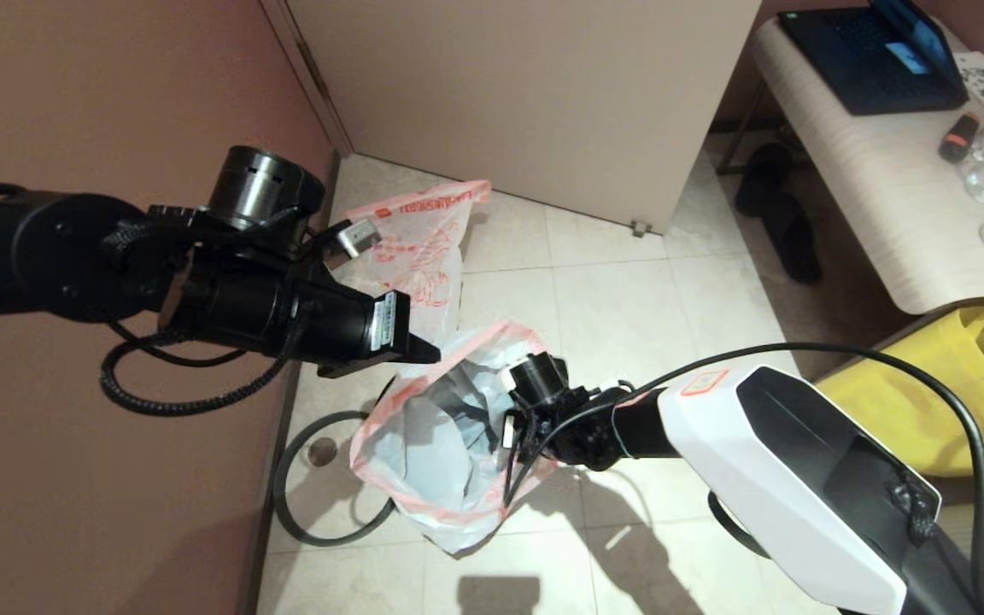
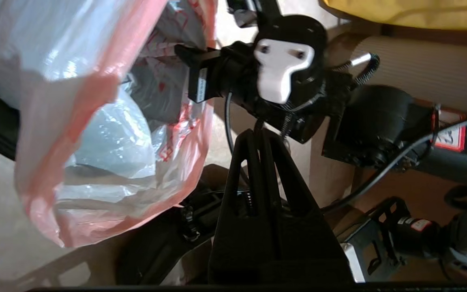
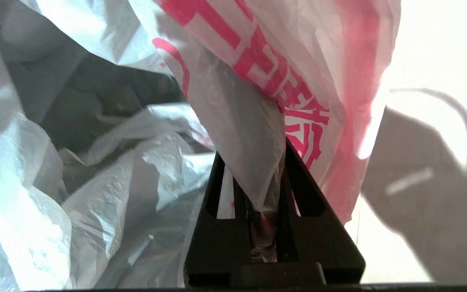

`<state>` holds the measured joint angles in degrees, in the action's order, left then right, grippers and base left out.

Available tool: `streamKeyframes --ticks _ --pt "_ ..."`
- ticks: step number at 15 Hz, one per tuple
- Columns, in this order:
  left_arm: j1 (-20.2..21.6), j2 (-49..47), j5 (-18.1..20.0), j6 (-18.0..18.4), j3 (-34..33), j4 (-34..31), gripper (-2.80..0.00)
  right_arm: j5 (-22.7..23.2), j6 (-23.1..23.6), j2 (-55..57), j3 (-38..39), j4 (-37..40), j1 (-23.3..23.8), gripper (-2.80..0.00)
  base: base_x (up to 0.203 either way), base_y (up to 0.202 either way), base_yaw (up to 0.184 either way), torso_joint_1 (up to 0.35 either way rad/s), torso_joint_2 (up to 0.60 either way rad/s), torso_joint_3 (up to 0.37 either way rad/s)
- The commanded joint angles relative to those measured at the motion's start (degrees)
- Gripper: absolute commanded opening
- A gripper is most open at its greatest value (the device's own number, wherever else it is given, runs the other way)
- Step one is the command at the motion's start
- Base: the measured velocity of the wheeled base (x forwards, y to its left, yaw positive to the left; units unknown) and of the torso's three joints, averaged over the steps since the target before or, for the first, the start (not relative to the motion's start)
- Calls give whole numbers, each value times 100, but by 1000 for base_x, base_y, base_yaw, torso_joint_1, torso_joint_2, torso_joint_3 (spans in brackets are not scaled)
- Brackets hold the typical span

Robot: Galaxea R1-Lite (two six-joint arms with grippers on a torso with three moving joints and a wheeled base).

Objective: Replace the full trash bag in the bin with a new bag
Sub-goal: Put the new garbage bag on the trash can

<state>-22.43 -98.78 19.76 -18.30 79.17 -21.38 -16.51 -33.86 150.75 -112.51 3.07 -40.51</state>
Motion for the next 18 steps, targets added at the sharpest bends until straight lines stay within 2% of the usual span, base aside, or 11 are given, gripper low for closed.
streamKeyframes --ticks 1,4,6,8,10,13,15,17,18 --pt "139 -252 3 -22 174 -78 -280 -17 263 161 -17 -495 10 -280 0 0 0 0 0 0" --pt "123 -713 -92 -120 357 -402 -280 -22 303 115 14 -559 112 -280 0 0 0 0 0 0" --pt "109 -691 -93 -400 206 -459 -280 -20 294 149 64 -546 103 -280 0 0 0 0 0 0" --pt "-131 -572 -116 -639 -381 -359 -280 -19 301 199 71 -580 87 -280 0 0 0 0 0 0" --pt "-229 -380 -210 -704 -1182 8 -280 -33 299 225 71 -580 99 -280 0 0 0 0 0 0" --pt "-349 -175 -367 -709 -2575 1271 -280 -11 292 227 62 -580 131 -280 0 0 0 0 0 0" --pt "-493 -318 -937 -729 -3338 2475 -280 -5 274 211 62 -586 122 -280 0 0 0 0 0 0" --pt "-411 -771 -1546 -726 -3576 3757 -280 7 265 209 71 -580 122 -280 0 0 0 0 0 0" --pt "-378 -986 -1685 -701 -3602 4049 -280 7 265 200 71 -580 122 -280 0 0 0 0 0 0"
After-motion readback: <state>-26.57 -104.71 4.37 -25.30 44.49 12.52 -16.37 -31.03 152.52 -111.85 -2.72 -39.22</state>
